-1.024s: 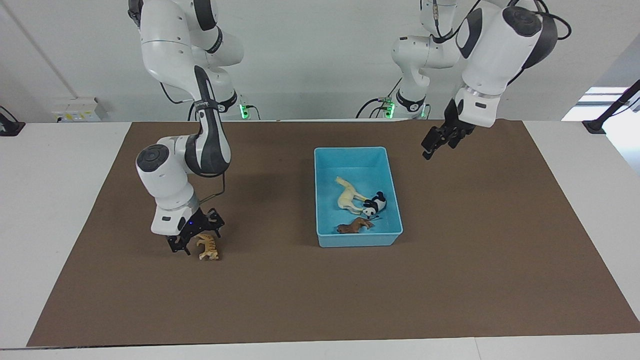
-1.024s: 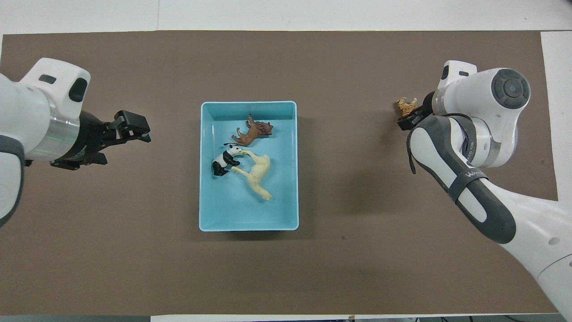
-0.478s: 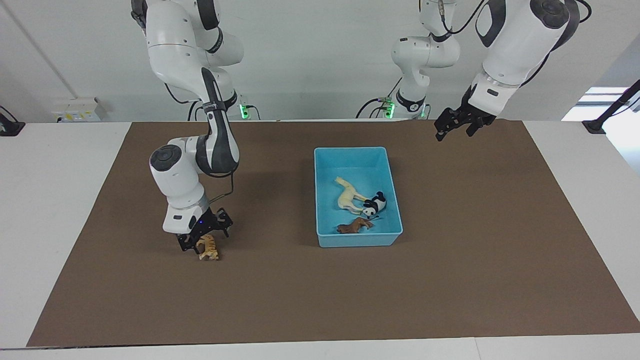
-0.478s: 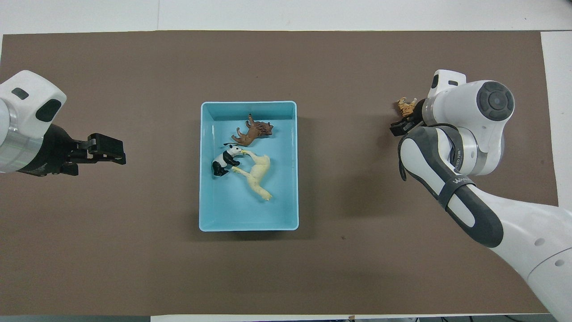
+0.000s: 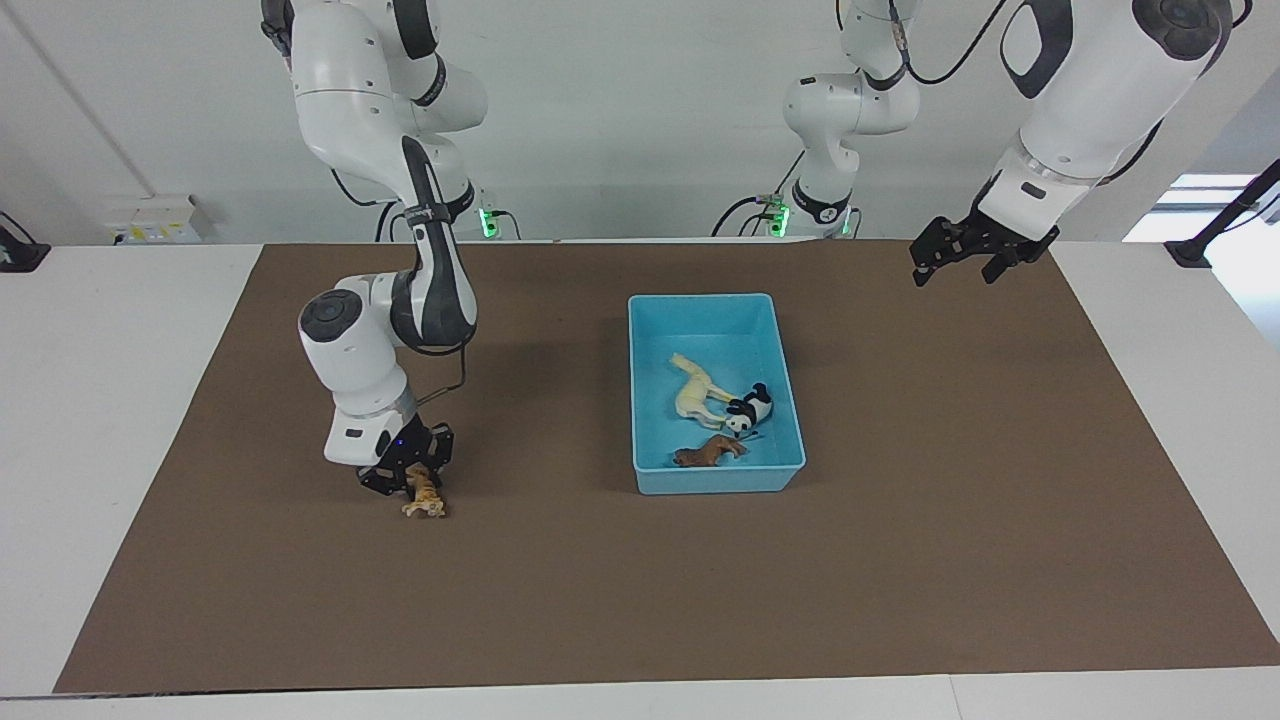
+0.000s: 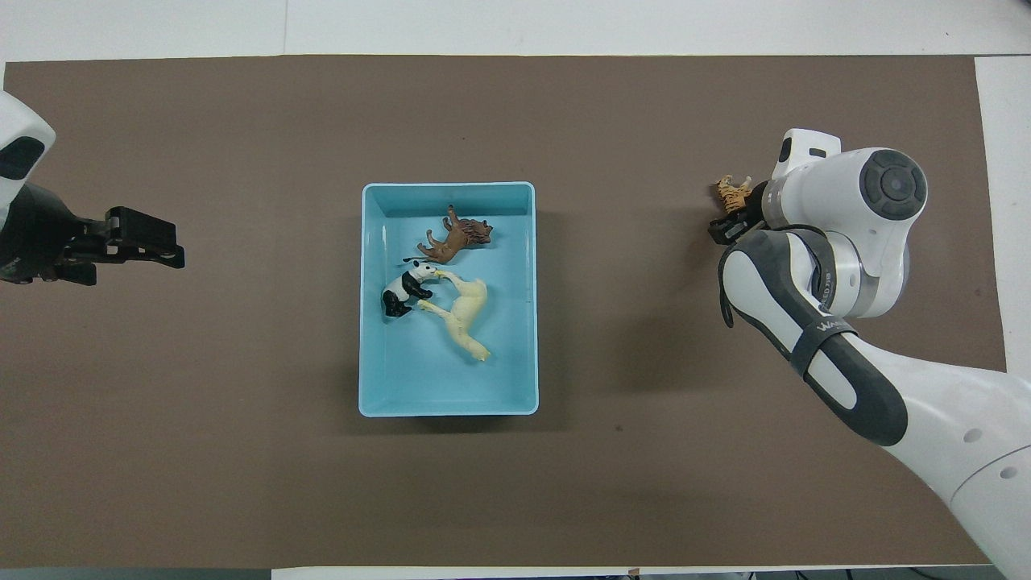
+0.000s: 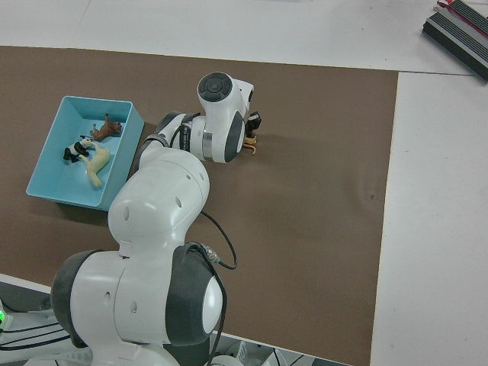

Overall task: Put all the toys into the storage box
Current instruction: 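Grasp the orange toy with the right gripper while the left gripper retracts, then carry the orange toy over the box with the right gripper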

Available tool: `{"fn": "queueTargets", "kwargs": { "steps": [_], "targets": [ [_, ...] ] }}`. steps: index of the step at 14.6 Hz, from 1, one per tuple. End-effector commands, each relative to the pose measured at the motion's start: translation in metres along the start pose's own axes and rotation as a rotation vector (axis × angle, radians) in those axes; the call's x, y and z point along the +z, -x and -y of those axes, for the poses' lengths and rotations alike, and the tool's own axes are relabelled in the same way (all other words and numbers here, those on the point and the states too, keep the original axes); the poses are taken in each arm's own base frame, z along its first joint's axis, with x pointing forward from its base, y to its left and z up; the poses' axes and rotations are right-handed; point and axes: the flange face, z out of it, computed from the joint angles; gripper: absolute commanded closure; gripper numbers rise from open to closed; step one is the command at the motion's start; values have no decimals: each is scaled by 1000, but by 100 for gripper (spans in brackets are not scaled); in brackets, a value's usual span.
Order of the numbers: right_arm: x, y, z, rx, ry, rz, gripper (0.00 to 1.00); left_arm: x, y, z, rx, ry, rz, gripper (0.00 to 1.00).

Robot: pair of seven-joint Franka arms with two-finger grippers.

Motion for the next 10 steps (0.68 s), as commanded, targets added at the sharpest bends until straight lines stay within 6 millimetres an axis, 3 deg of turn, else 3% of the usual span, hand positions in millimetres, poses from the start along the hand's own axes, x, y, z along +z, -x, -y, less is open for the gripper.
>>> {"fn": "queueTargets", "kwargs": {
  "steps": [1,4,8,10],
  "targets": [
    [-13,1,-1,19,-18,8,100,-6,4,4,43,-18,14,0],
    [-59,-18,6,129,-52,41,100,0,23,2,36,-23,10,0],
    [-126,-90,93,411,-81,51,100,3,20,8,35,-18,-34,0],
    [-146,-122,145,512,-94,26,100,5,21,2,39,-19,-35,0]
  ]
}}
